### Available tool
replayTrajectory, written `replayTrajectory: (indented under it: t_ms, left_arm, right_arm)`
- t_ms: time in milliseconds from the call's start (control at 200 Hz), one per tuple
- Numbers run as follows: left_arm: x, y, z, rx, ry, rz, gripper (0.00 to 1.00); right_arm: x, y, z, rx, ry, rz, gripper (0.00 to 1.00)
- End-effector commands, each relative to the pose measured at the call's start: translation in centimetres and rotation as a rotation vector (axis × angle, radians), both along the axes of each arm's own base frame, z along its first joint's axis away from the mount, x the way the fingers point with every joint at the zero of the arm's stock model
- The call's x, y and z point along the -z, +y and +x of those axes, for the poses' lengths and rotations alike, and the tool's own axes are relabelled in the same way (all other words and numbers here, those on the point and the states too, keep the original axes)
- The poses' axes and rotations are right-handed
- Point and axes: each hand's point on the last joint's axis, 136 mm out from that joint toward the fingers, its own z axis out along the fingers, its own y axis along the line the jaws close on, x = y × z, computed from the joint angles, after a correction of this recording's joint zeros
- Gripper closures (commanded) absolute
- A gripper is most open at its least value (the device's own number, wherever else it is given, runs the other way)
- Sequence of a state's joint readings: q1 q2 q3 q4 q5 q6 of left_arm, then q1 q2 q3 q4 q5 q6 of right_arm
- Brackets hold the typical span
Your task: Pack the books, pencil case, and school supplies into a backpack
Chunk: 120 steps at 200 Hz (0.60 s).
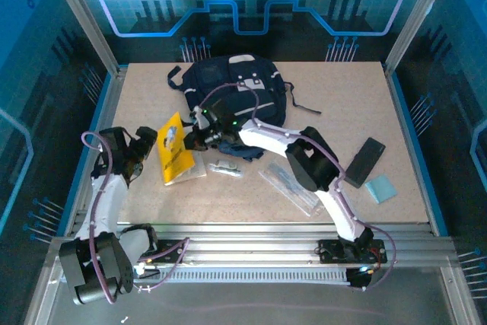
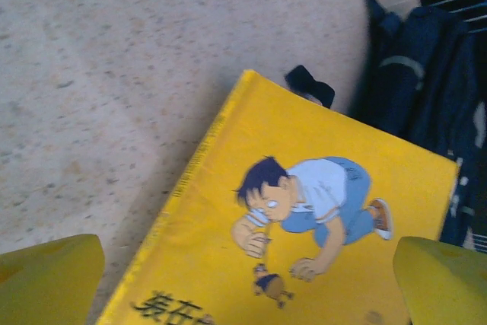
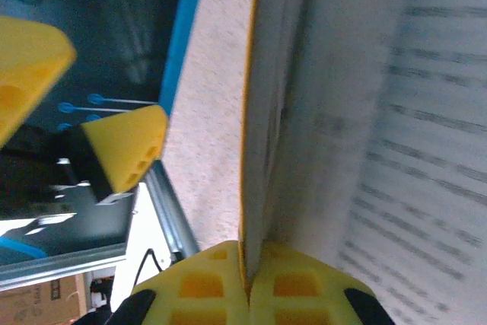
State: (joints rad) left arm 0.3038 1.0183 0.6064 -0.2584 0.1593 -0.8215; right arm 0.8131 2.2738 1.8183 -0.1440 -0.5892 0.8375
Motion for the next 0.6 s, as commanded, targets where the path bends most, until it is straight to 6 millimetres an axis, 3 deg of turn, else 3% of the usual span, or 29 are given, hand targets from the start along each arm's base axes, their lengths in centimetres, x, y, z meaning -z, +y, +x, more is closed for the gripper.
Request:
replayTrajectory:
  t_ms: [0,300,455,595]
  left_arm:
    - [-3.1,-0.6,1.7,0.074,-0.107,0.001,0.01]
    - [-6.8,-3.6,4.2,0.200,-0.315,-0.152,0.01]
    - [-8.7,-6.3,5.1,0.278,-0.412,-0.229,0.01]
    - [-9.9,-8.7,5.5,0.336,-0.452,-0.272,0.01]
  right_arm:
    - [-9.2,-0.9,0.1,-0.058,-0.122,0.180,1.00]
    - [-16.4,-4.3,0.5,-0.052,-0.198,0.292,1.00]
    - [-18.0,-5.0,0.7,-0.053,-0.203,0.342,1.00]
    - [-18.2,-5.2,0.7,-0.049,-0.203,0.367,1.00]
